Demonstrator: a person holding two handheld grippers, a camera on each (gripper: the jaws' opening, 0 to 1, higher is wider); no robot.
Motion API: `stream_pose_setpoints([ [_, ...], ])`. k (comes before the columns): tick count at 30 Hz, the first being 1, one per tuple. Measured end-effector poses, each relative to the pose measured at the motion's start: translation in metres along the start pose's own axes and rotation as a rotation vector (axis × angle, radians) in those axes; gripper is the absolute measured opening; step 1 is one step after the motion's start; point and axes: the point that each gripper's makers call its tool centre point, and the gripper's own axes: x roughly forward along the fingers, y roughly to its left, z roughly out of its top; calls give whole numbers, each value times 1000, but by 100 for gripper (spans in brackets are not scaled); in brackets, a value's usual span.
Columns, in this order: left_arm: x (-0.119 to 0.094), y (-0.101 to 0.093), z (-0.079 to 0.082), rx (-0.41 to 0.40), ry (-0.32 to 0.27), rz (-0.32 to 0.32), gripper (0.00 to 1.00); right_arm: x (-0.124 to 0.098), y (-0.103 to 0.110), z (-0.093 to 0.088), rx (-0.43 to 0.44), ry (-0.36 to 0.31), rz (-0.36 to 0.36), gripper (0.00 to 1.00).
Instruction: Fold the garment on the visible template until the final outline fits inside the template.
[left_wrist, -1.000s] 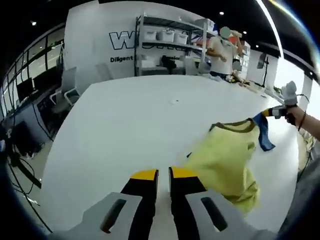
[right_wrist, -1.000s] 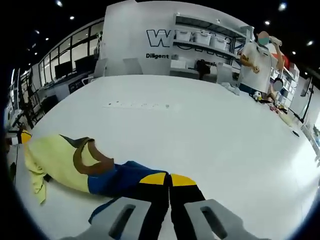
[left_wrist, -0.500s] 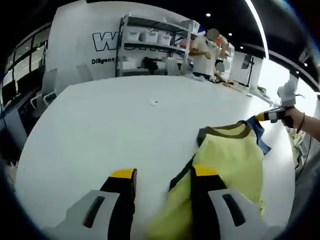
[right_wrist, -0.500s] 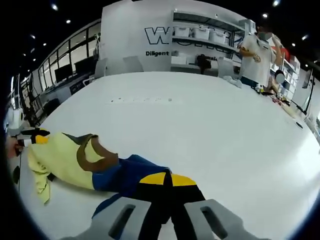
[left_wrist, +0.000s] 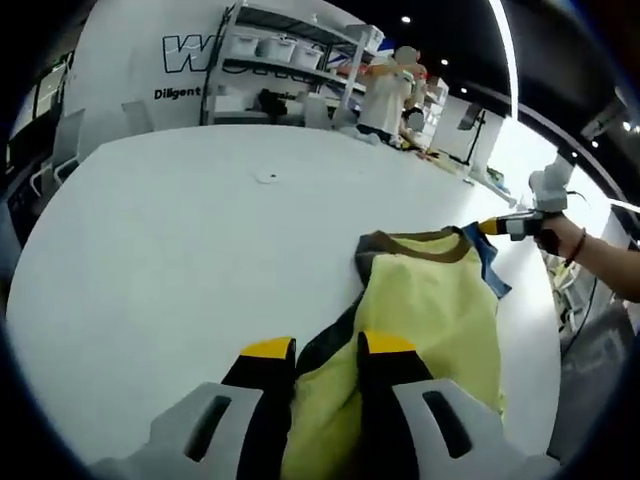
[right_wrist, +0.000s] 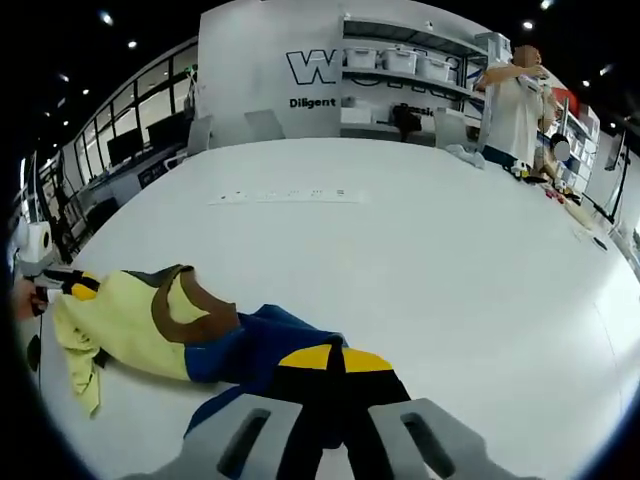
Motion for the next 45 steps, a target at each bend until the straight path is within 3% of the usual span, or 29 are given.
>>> stream_pose_setpoints([
  [3,-1,0,-2,-48,11,-2,10,-1,-2,2,-1,-5,-4,0],
  [8,-5,-4,-3,-44,22,-3,7,-4,-5,3,-12,-12,-17,0],
  [11,-17,-3,13,58,-27,44,7,-8,-9,14,-15,-50,-38,0],
  [15,-31,-6,36,72,-106,58,6,-12,-5,25,-5,-89,-27,0],
  [17,-45,0,51,90,-161,103,6,-14,-1,32,-19,-113,-26,0],
  [23,-68,15,66,109,-221,183,6,-15,-3,42,-13,-134,-38,0],
  [29,-109,57,97,186,-338,438,6,-19,-6,59,-2,-187,-51,0],
  [32,-117,83,92,106,-333,525,6,-17,-1,68,27,-208,-25,0],
  [34,-117,90,88,42,-338,527,6,-15,-1,74,18,-218,-28,0],
  [37,-117,104,80,40,-311,554,6,-10,-3,79,17,-221,-33,0],
  [40,-106,109,72,12,-289,529,6,3,0,77,11,-187,-21,0],
  [43,-100,118,62,23,-241,571,6,16,3,72,-11,-165,-14,0],
  [45,-100,125,60,-23,-255,573,6,22,1,68,-18,-150,-27,0],
])
